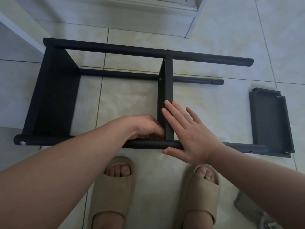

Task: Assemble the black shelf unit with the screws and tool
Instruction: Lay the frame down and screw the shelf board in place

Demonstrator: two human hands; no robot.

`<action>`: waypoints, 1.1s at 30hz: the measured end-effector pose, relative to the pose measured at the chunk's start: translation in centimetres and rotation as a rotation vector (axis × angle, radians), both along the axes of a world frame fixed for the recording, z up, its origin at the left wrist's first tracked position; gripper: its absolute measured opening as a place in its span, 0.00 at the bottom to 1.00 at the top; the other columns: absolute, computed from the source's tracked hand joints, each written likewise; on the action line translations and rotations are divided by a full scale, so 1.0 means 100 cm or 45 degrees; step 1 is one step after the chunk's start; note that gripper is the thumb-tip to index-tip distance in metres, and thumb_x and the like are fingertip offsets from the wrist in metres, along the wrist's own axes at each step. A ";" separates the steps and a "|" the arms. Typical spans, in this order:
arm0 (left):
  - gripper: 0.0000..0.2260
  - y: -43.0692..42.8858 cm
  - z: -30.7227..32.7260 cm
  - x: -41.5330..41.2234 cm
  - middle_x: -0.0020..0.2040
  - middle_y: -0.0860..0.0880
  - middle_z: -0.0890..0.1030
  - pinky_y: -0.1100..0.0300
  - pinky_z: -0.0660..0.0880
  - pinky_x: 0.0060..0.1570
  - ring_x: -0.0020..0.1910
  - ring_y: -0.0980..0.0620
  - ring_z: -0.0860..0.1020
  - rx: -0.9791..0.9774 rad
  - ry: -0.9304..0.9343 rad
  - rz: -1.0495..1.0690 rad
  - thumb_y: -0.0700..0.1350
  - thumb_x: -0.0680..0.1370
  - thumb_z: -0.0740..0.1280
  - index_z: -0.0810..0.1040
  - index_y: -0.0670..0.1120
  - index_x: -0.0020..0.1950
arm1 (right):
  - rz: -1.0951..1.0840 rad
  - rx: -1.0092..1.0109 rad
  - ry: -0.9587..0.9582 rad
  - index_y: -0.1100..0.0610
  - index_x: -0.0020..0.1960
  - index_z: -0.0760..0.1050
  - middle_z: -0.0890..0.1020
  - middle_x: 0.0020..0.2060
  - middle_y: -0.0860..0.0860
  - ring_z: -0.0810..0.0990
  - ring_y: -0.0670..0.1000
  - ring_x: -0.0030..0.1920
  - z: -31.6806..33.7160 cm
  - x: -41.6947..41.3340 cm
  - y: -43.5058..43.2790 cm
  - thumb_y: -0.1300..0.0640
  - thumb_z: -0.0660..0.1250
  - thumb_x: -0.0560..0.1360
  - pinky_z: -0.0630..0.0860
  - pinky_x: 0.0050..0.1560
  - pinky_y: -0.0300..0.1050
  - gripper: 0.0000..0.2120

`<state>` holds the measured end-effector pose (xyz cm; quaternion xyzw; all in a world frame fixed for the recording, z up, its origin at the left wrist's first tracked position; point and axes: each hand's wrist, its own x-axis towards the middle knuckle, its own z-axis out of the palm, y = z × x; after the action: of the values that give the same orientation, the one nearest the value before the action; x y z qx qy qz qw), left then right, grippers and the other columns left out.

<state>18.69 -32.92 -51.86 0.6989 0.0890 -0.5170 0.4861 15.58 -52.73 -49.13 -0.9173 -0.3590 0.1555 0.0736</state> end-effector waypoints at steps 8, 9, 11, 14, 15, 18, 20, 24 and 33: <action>0.10 0.003 0.000 -0.001 0.34 0.44 0.83 0.61 0.77 0.36 0.33 0.50 0.82 -0.186 0.170 0.137 0.36 0.74 0.70 0.83 0.44 0.33 | -0.001 -0.012 -0.013 0.57 0.83 0.44 0.41 0.82 0.52 0.38 0.52 0.82 -0.001 0.000 0.000 0.26 0.52 0.76 0.53 0.79 0.64 0.48; 0.10 0.003 0.001 0.000 0.35 0.43 0.83 0.60 0.77 0.37 0.34 0.49 0.82 -0.181 0.186 0.135 0.36 0.74 0.70 0.84 0.44 0.34 | 0.000 -0.015 -0.014 0.57 0.83 0.44 0.41 0.82 0.52 0.38 0.52 0.82 -0.001 0.000 0.000 0.26 0.52 0.76 0.53 0.79 0.63 0.49; 0.08 0.003 0.002 0.000 0.36 0.43 0.84 0.60 0.77 0.38 0.35 0.48 0.83 -0.165 0.201 0.124 0.36 0.74 0.70 0.84 0.42 0.36 | -0.002 -0.014 -0.014 0.57 0.83 0.45 0.41 0.82 0.52 0.39 0.52 0.82 -0.001 0.000 0.000 0.26 0.53 0.76 0.53 0.79 0.64 0.49; 0.07 0.002 0.004 -0.001 0.34 0.43 0.84 0.64 0.76 0.30 0.31 0.50 0.83 -0.150 0.195 0.135 0.35 0.74 0.70 0.84 0.41 0.36 | -0.006 -0.018 -0.013 0.57 0.83 0.45 0.41 0.82 0.52 0.39 0.52 0.82 -0.001 0.000 0.000 0.26 0.53 0.76 0.53 0.79 0.63 0.49; 0.08 0.002 0.004 -0.001 0.33 0.44 0.84 0.65 0.76 0.29 0.30 0.51 0.83 -0.154 0.196 0.141 0.35 0.74 0.70 0.84 0.41 0.36 | -0.006 -0.019 -0.013 0.57 0.83 0.45 0.41 0.82 0.52 0.39 0.52 0.82 -0.001 0.000 0.000 0.26 0.53 0.76 0.53 0.79 0.63 0.49; 0.09 0.002 0.004 -0.001 0.31 0.44 0.82 0.65 0.75 0.28 0.28 0.51 0.81 -0.154 0.183 0.155 0.35 0.74 0.70 0.83 0.42 0.34 | -0.007 -0.015 -0.017 0.57 0.83 0.45 0.41 0.82 0.52 0.39 0.53 0.82 -0.001 0.000 0.000 0.26 0.53 0.76 0.54 0.78 0.63 0.49; 0.09 0.003 0.002 -0.001 0.32 0.44 0.82 0.62 0.76 0.33 0.30 0.50 0.81 -0.155 0.188 0.163 0.35 0.73 0.70 0.83 0.43 0.33 | -0.007 -0.009 -0.021 0.57 0.83 0.45 0.41 0.82 0.52 0.39 0.53 0.82 -0.001 0.000 0.000 0.26 0.53 0.76 0.54 0.78 0.63 0.49; 0.04 0.003 0.001 -0.001 0.36 0.43 0.84 0.59 0.78 0.38 0.35 0.48 0.83 -0.163 0.210 0.173 0.36 0.74 0.70 0.84 0.41 0.40 | -0.011 0.003 -0.022 0.57 0.83 0.46 0.42 0.82 0.52 0.40 0.53 0.82 -0.002 0.000 0.000 0.26 0.53 0.76 0.55 0.78 0.64 0.48; 0.09 0.002 0.000 -0.002 0.36 0.43 0.83 0.58 0.76 0.40 0.35 0.48 0.82 -0.174 0.176 0.116 0.36 0.75 0.69 0.83 0.44 0.35 | -0.013 0.011 -0.021 0.57 0.83 0.46 0.43 0.82 0.52 0.40 0.53 0.82 -0.002 -0.001 0.000 0.26 0.54 0.76 0.55 0.78 0.64 0.49</action>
<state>18.45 -32.68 -51.88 0.6219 0.1185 -0.5463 0.5484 15.50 -52.69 -49.32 -0.9201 -0.3555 0.1462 0.0753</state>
